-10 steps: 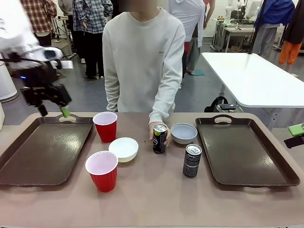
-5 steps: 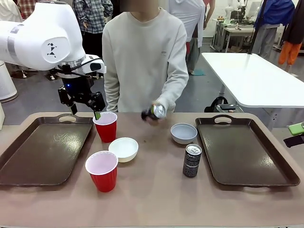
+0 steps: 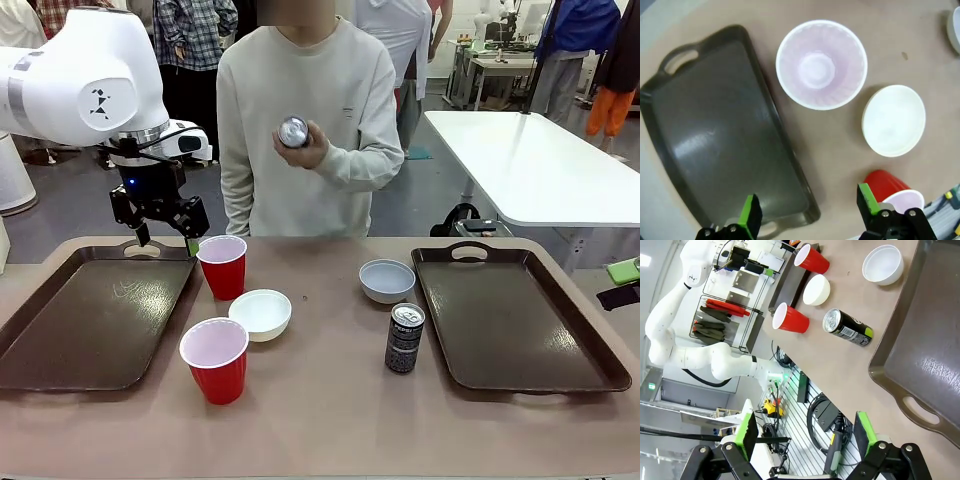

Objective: Prepare tableware on both trays.
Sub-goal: Pick up a Picnic Bowl from the table and place it on a Handle tray.

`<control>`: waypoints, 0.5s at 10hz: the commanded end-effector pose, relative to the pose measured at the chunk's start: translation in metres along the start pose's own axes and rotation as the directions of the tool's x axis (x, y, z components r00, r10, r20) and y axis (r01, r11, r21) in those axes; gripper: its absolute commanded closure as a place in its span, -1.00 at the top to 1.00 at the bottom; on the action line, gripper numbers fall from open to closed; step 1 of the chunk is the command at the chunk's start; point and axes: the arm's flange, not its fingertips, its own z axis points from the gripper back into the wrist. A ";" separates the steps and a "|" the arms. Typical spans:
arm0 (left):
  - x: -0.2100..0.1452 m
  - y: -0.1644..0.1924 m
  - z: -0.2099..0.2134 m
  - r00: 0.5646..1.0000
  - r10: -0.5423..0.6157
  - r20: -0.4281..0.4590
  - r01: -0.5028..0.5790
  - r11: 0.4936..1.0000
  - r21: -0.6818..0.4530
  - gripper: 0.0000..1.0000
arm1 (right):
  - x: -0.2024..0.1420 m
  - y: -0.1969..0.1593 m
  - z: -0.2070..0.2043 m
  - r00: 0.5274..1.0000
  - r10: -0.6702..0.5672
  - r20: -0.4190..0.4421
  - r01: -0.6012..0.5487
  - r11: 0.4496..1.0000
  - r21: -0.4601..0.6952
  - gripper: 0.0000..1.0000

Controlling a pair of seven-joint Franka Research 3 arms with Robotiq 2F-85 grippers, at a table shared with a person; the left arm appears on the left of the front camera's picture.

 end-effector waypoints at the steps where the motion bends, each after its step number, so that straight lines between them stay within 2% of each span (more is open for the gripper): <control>1: 0.005 -0.012 -0.020 1.000 0.019 -0.008 -0.019 0.999 -0.042 1.00 | 0.002 -0.001 0.000 1.000 0.017 0.015 -0.018 1.000 0.022 1.00; 3: 0.015 -0.040 -0.074 0.990 0.123 -0.062 -0.128 0.989 -0.068 1.00 | 0.002 -0.001 0.000 1.000 0.017 0.015 -0.018 1.000 0.022 1.00; 5: 0.017 -0.066 -0.105 0.979 0.202 -0.031 -0.203 0.978 -0.052 1.00 | 0.002 -0.001 0.000 1.000 0.017 0.015 -0.018 1.000 0.022 1.00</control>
